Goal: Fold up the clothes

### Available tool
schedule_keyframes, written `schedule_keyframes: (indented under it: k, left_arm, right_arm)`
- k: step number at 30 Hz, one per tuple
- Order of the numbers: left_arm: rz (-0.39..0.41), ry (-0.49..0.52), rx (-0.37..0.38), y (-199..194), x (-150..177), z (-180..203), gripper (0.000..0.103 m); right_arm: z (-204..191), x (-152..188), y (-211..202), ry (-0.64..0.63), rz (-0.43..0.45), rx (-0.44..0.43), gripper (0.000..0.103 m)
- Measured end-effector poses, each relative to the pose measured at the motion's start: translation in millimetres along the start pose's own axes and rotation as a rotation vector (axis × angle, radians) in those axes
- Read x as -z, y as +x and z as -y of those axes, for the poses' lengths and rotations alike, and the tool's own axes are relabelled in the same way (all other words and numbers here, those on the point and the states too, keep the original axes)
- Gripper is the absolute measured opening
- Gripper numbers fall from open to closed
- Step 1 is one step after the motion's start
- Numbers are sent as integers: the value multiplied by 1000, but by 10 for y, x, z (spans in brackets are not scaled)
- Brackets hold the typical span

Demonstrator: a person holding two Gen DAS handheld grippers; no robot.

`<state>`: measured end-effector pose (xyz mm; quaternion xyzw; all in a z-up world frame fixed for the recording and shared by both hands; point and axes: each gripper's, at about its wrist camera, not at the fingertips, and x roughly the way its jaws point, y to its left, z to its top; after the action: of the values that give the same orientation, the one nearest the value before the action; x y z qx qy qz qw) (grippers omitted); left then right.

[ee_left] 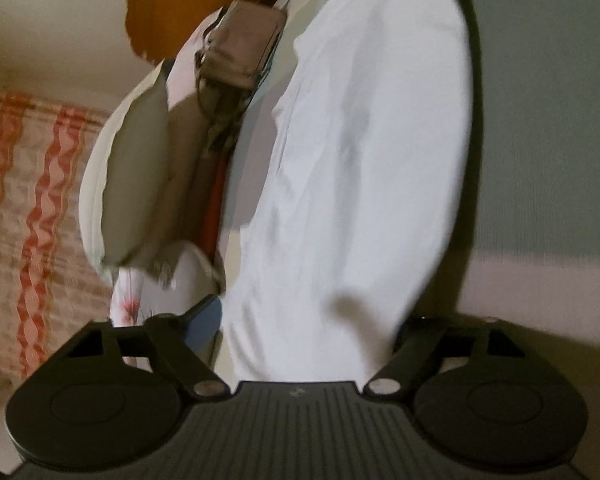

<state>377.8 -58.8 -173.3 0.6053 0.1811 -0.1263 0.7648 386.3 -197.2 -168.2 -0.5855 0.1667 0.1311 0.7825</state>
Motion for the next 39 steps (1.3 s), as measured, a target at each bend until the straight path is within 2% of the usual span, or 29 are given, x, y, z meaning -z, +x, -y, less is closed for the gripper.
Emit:
schedule_keyframes:
  k: [1,3,5,8,11,13,14,15,16,17,19,23,27,30,39]
  left_arm:
    - [5,-1,6,15,-50,19,63]
    - [15,12,12,16,-72,54,57]
    - [16,27,8,11,28,42,59]
    - [-36,20,-6,71,225,-6,60]
    - [-64,0,-2,86,261,-10,54]
    - [-69,34,3,83,222,75,30]
    - [-70,51,8,80,212,131,23]
    - [-71,65,13,85,201,191,7]
    - [-71,70,12,84,199,236,0]
    - [-71,67,5,79,203,268,0]
    - [-67,44,10,66,230,260,0]
    - [-56,10,30,61,258,196,0]
    - [-46,-51,52,21,273,84,1]
    - [-33,-36,41,-39,282,55,1]
    - [-17,-61,86,-439,277,-27,1]
  right_arm:
    - [-15,-63,0,-8,16,1,103]
    - [-25,-120,7,-12,33,-8,102]
    - [16,-53,5,-8,42,-19,102]
    - [128,132,63,26,-3,-33,102]
    - [155,151,132,32,-29,-34,100]
    - [20,79,77,-34,-7,-38,84]
    - [-76,43,35,-80,10,-44,63]
    - [-177,41,26,-111,12,-54,40]
    - [-279,39,16,-142,14,-64,27]
    - [-380,39,7,-173,16,-70,9]
    - [-486,74,1,-187,35,-21,9]
    - [-355,73,9,-112,22,-66,8]
    - [-301,54,-1,-114,16,-76,6]
    - [-222,39,-56,-92,18,-83,6]
    - [-8,-9,-403,-16,16,-145,6]
